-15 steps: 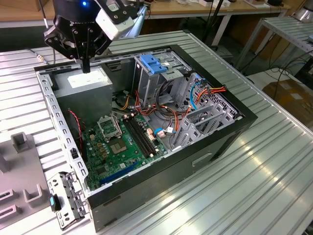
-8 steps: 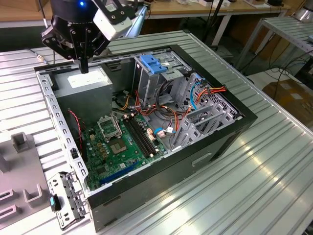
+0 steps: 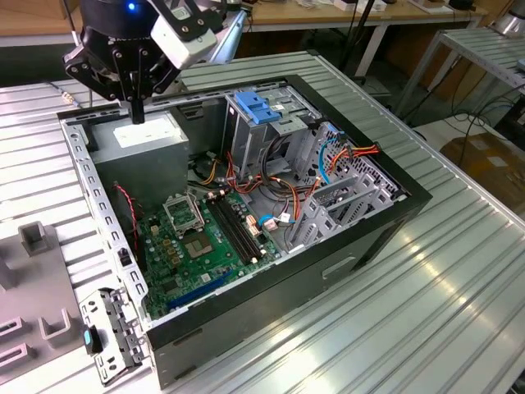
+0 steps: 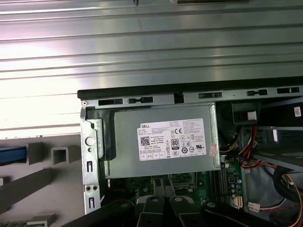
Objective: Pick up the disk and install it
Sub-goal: 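Reach for the disk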
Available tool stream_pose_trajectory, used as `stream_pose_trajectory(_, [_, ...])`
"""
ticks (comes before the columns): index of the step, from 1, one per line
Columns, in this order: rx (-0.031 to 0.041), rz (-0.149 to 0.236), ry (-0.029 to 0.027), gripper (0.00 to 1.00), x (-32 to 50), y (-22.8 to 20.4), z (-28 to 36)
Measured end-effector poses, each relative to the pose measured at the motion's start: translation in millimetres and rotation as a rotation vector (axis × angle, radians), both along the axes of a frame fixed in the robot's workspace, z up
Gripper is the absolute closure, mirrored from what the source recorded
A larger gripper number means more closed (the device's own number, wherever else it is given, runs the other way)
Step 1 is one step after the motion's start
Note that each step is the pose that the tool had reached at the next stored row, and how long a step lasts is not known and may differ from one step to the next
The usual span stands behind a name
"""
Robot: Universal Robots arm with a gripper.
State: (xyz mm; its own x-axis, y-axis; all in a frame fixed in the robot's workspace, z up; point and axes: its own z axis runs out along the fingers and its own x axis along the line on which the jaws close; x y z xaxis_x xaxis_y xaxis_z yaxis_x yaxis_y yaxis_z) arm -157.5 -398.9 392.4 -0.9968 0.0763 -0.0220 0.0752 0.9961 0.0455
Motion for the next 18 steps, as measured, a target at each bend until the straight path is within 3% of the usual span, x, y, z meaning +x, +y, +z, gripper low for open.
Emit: stream_pose_trajectory(18, [0.0003, 0.000, 0.0001, 0.89, -9.2, 0.0, -0.2])
